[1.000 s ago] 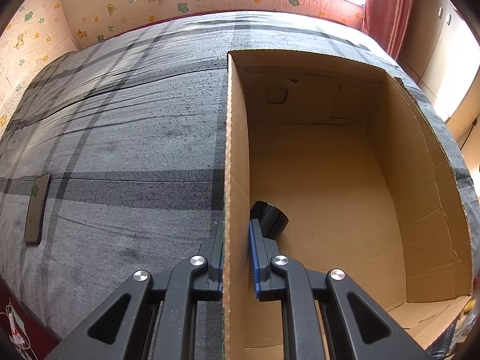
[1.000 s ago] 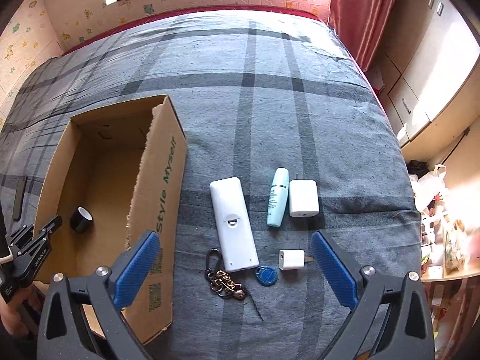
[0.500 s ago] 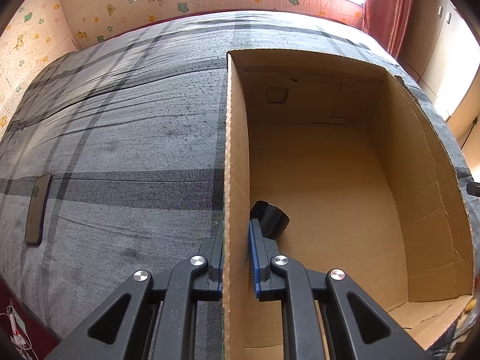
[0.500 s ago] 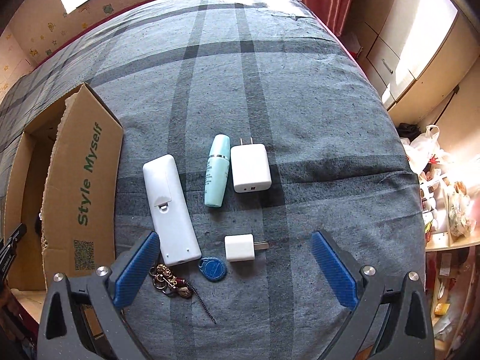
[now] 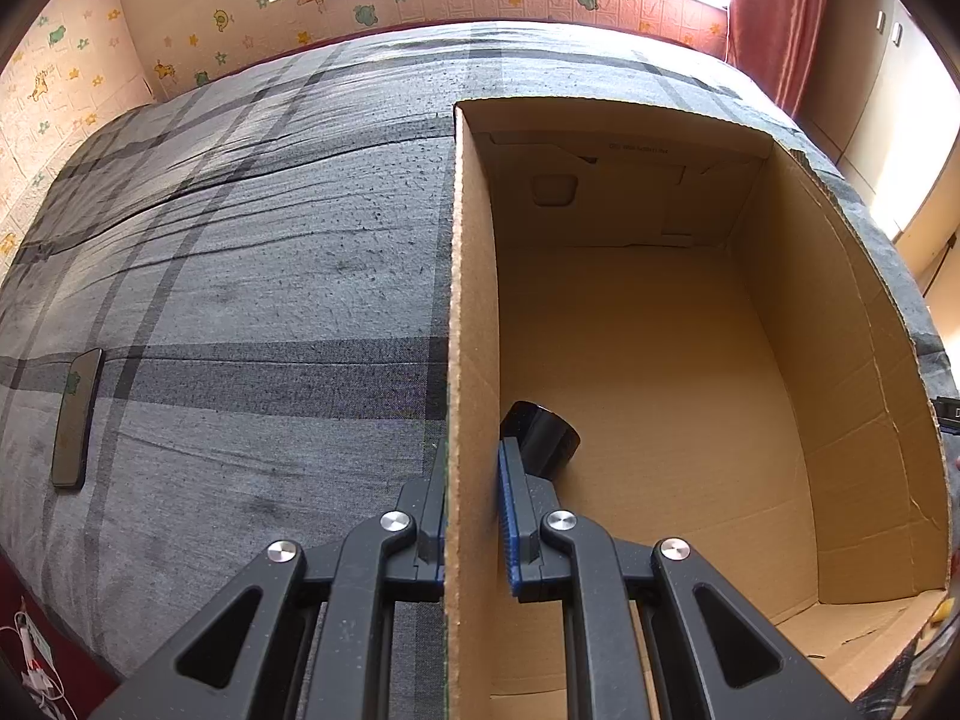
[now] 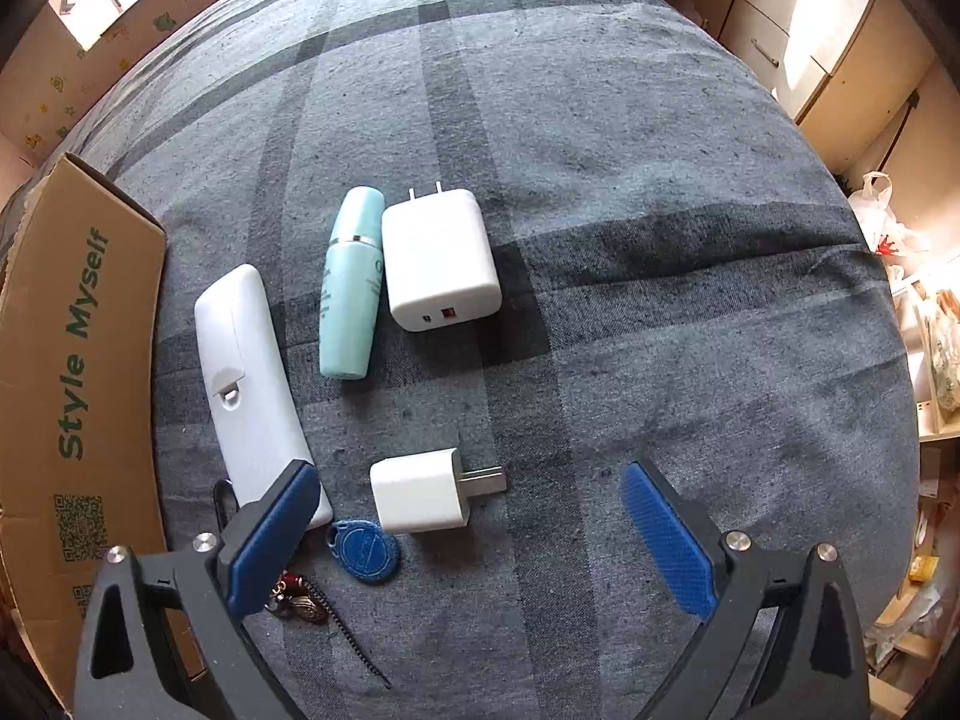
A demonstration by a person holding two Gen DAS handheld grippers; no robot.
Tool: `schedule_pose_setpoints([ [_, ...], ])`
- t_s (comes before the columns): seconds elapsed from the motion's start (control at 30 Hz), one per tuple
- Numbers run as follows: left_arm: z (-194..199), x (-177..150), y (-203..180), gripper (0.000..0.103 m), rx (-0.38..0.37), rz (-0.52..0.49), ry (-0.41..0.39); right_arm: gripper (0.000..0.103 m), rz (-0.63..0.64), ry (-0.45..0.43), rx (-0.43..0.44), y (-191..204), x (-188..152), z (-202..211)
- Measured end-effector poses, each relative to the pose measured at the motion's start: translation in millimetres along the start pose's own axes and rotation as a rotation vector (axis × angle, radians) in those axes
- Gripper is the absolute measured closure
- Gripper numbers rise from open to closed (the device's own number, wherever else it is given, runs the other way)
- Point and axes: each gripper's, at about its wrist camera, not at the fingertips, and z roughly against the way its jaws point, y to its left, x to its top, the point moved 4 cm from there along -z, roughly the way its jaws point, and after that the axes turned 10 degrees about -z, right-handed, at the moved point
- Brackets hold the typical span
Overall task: Organize rigid objects
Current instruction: 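Grasp the small white charger cube with the right gripper, then lift the white charger and carry it over the box with the right gripper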
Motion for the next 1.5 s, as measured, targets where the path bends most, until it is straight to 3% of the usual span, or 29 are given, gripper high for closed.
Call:
schedule_pose_setpoints([
  [0.23,0.0,0.1,0.8,0.089,-0.005,0.005,0.001,0.003,-0.014,-0.001,0.010,-8.6,-1.7,-3.0],
  [0.33,-0.4,0.1,0.7,0.089,-0.003,0.004,0.002,0.012,-0.018,0.015,0.030,-6.3,-2.7,-5.4],
  [0.43,-0.5,-0.1,0.7,0.089,-0.003,0.004,0.002,0.029,-0.003,0.013,0.022,-2.3,-3.7,-7.6],
  [0.5,-0.7,-0.3,0.6,0.089,-0.003,0.003,0.002,0.056,0.000,0.007,0.014,-1.9,-4.3,-7.4],
  [1.0,-3.5,-0.3,2.1,0.089,-0.004,0.007,0.008,0.056,0.016,-0.032,-0.001,12.4,-2.5,15.7],
  [1.5,-3.1,-0.2,3.3,0.089,-0.011,0.009,0.007,0.056,0.100,-0.086,0.005,45.3,-1.7,68.4],
])
